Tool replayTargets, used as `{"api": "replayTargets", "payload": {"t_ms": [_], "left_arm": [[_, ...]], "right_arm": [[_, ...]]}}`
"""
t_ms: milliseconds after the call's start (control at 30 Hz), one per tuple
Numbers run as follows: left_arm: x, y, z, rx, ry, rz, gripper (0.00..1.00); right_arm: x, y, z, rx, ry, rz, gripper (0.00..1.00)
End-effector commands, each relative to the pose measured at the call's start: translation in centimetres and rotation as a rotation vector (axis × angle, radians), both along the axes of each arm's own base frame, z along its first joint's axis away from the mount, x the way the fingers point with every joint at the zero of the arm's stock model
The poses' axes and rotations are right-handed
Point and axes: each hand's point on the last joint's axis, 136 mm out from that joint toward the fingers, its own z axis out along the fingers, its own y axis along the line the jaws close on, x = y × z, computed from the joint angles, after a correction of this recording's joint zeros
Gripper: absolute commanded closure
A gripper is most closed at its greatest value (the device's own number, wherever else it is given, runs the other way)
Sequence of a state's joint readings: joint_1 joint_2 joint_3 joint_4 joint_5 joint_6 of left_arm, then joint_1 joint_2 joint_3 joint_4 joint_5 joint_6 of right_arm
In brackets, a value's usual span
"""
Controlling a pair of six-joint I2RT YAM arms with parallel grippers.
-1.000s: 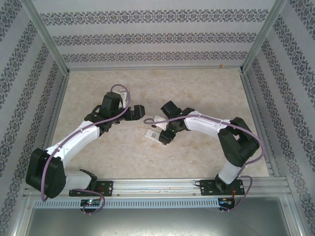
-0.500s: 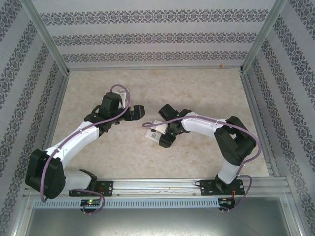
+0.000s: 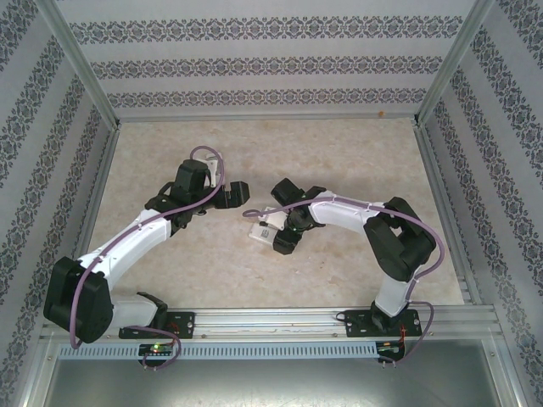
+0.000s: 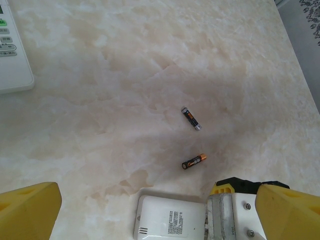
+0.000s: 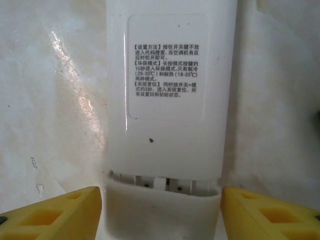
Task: Load the batteries into the remote control
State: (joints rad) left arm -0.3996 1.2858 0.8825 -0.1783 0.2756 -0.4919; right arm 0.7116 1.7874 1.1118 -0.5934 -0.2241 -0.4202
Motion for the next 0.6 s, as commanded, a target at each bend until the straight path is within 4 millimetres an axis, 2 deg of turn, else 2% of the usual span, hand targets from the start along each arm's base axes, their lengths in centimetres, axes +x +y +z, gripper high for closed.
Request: {"api": "replayTargets", "payload": {"t_ms": [0, 200, 267, 367, 433, 567], "left_arm": [[0.0, -0.4, -0.4, -0.006, 0.009, -0.003, 0.00], [-0.2, -0.6, -1.0, -0.003, 0.033, -0.020, 0.00], [-0.6, -1.0, -1.4, 0.009, 0.051, -0.054, 0.00], [-1.5, -2.0, -2.6, 0.063, 0.104, -0.116, 0.01], [-2.4, -3.6, -3.6, 0.057, 0.156, -0.191, 0.03], [-3.7, -5.9, -6.2, 0.119, 0.255, -0.283, 0.04]], "right_arm": [[0.3, 0.3, 1.5, 0.012, -0.024, -0.009, 0.34], [1.5, 0.2, 4.4, 0.074, -0.057, -0.088, 0.32], [1.8, 0.0, 5.9, 0.125, -0.042, -0.187, 0.32], [1.9, -0.6, 8.0, 0.245, 0.039, -0.484, 0.32], [1.2, -1.8, 7.6, 0.271, 0.140, -0.707, 0.31], [-0.6, -4.2, 4.9, 0.198, 0.244, -0.905, 0.35]]}}
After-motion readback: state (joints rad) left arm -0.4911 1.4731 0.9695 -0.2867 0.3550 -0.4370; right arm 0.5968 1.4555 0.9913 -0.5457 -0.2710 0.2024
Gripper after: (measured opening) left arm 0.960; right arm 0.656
